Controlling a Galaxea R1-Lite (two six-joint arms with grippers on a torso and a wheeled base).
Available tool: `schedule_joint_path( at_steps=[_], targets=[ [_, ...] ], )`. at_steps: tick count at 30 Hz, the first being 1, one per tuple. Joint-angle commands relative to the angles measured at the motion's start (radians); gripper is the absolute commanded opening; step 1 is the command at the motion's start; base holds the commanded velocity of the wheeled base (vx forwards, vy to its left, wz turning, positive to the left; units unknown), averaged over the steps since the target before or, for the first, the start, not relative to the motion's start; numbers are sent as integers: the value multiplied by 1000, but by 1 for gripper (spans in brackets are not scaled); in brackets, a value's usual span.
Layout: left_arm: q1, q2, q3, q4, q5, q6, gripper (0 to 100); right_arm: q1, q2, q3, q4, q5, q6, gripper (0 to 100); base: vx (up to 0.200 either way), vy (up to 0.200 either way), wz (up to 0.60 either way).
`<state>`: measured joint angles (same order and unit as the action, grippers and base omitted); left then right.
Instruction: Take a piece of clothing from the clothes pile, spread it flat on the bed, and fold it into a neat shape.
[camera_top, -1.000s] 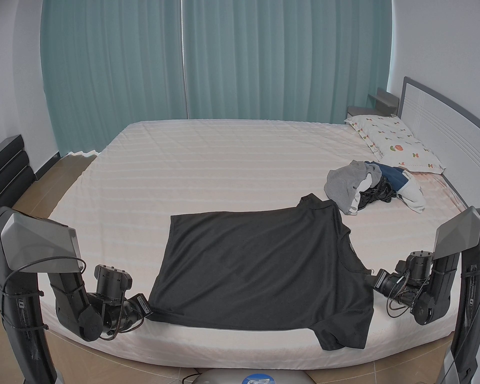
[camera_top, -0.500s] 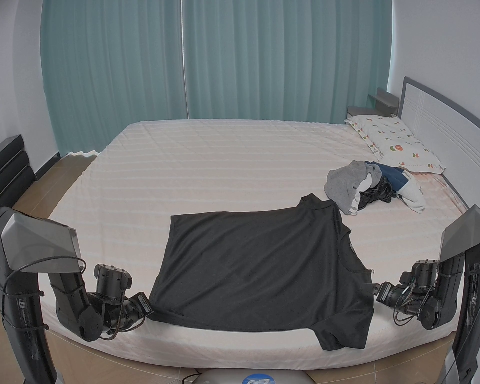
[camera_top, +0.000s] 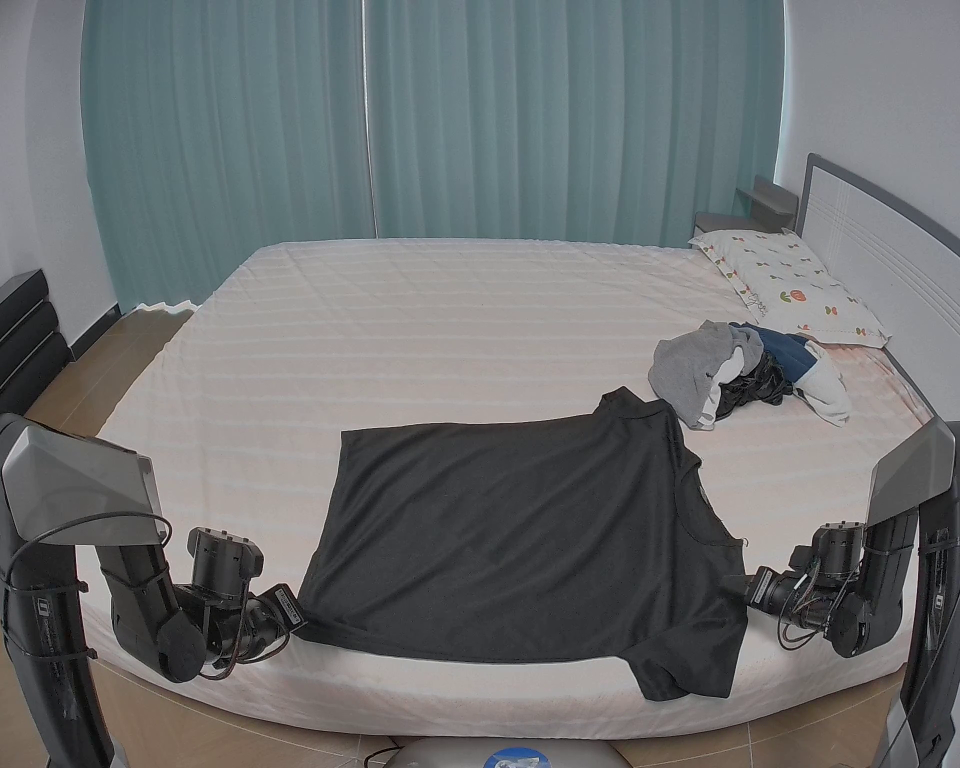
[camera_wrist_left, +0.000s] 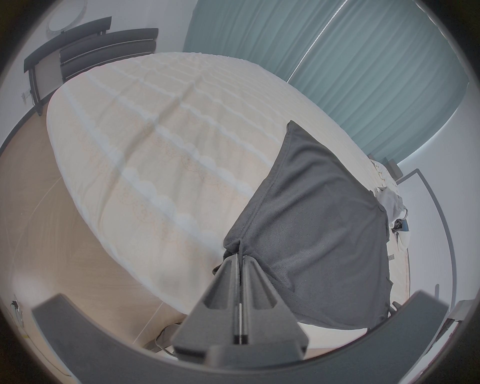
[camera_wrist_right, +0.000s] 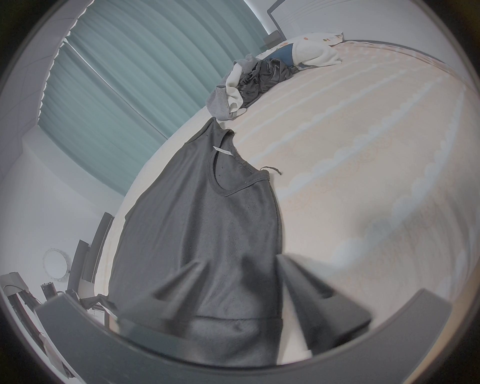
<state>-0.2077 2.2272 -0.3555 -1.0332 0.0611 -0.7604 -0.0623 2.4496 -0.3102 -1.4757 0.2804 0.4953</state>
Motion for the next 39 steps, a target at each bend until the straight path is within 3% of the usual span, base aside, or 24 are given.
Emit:
schedule_joint_path(
  at_steps=[1,9,15,22,23,31,35,36,39],
  targets=[
    [1,0,-6,-1,-1,-13,0,-7,9,-81,54,2,2,0,0,0,0],
    [8,0,-26,-2,-9,-56,0,-20,19,-265,104,-1,48,0,0,0,0],
    [14,17,-33,-22,-9,-57,0,-20,14,-397,232,-1,52,0,0,0,0],
    [16,23,-34,-30,-9,-59,0,-11,25,-425,273,0,52,0,0,0,0],
    [16,25,-34,-30,-9,-59,0,-11,29,-426,270,0,54,100,0,0,0],
    [16,35,-39,-31,-10,-63,0,-47,-50,-345,259,6,71,100,0,0,0],
    [16,35,-39,-31,-10,-63,0,-47,-133,-230,252,85,103,100,0,0,0],
    [16,34,-39,-31,-9,-63,0,-42,-169,-138,235,137,89,100,0,0,0],
    [16,32,-37,-30,-9,-63,0,-19,-188,-35,213,157,62,100,0,0,0]
  ],
)
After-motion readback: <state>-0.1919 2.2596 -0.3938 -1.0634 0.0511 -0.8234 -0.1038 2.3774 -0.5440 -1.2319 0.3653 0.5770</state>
